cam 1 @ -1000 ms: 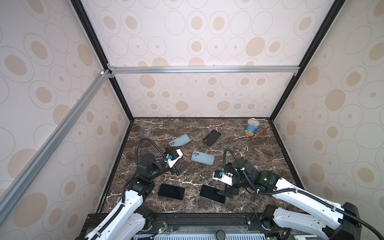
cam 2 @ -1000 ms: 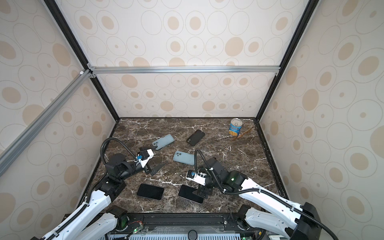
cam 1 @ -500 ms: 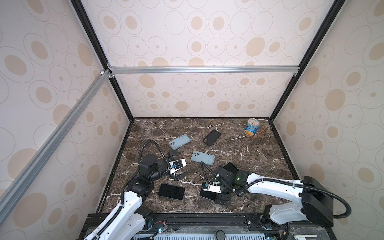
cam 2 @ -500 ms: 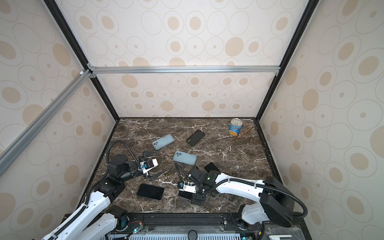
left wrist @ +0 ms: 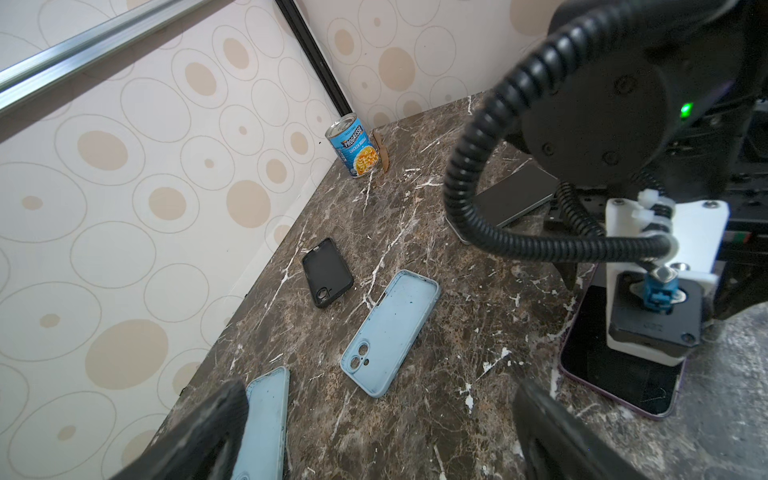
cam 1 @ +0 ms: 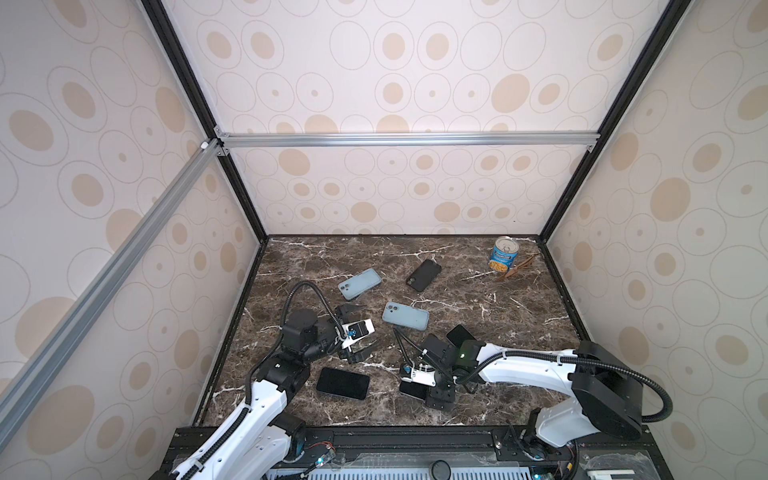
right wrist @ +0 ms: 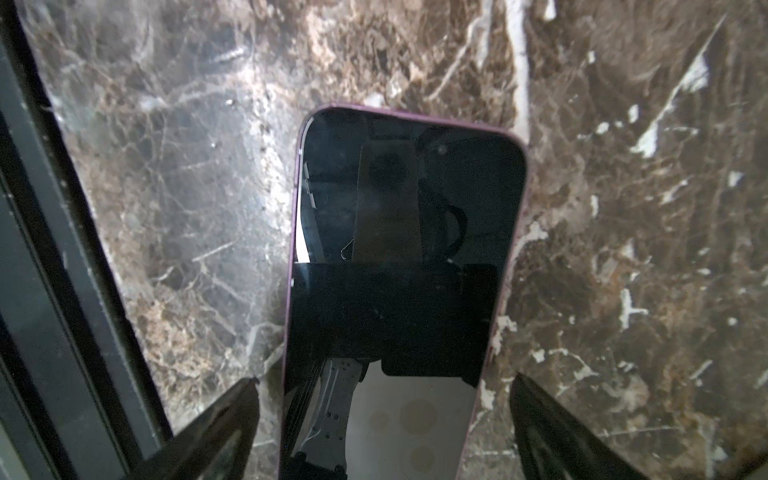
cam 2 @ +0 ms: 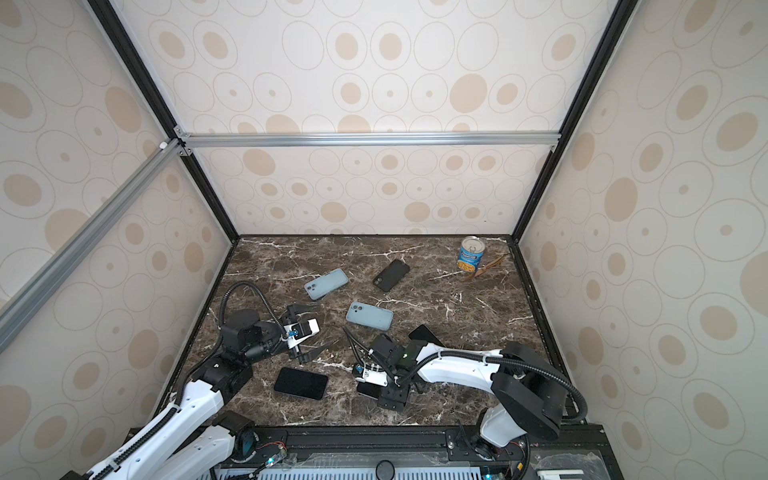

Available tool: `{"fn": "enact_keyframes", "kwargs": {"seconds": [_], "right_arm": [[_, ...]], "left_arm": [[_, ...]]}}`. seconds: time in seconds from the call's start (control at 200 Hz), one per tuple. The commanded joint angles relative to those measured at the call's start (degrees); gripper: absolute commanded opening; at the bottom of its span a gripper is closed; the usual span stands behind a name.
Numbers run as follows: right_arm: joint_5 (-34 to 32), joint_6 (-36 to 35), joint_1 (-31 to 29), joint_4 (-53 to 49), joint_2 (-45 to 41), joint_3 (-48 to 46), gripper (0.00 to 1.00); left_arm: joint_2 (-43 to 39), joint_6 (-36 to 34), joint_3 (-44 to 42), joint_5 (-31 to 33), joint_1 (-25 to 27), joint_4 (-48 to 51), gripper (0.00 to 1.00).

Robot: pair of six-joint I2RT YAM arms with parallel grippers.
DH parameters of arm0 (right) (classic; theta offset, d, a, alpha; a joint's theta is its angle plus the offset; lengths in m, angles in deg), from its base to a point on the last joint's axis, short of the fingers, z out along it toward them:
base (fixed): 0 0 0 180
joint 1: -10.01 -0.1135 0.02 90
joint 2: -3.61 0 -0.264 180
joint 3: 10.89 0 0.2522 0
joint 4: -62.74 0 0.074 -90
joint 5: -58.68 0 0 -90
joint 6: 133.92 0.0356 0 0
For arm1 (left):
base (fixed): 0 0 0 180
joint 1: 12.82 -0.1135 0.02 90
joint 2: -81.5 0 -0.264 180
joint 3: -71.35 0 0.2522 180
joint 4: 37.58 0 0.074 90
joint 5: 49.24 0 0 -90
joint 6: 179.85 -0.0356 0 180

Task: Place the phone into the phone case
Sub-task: 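Close the right gripper on the purple-framed phone's edge and lift it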

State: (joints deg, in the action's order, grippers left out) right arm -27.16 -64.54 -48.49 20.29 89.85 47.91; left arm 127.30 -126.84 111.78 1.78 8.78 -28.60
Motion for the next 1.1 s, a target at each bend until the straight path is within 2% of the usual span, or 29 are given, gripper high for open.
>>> {"fn": "enact_keyframes", "kwargs": {"seconds": [0.0,0.345,0.57,0.76,1.095], "right_arm": [[0.1,0.4,-0.4,-0.7,1.3,1.5,0.96],[-3.3,0.3,-0.9,-2.0,4.8,2.1,0.93],[-4.2,-0.7,-1.1,-3.3,7.8,2.6,0.85],[-5.9,-0.5,-1.0,-2.0,6.8,1.7,0.84],[-5.7,-1.2,-0.9,-0.9,4.1,1.0,0.72]], "left_arm": [[0.0,-2.1,0.1,0.2,0.2,0.5,0.99],[0.3,-1.5,-0.5,2.5,0.1,-0.2,0.99],[0.5,-0.5,-0.8,3.0,0.2,-0.8,0.99],[0.8,-0.2,-1.0,3.3,0.1,-1.4,0.99],[1.0,0.6,-1.1,3.0,0.2,-2.3,1.00]]}}
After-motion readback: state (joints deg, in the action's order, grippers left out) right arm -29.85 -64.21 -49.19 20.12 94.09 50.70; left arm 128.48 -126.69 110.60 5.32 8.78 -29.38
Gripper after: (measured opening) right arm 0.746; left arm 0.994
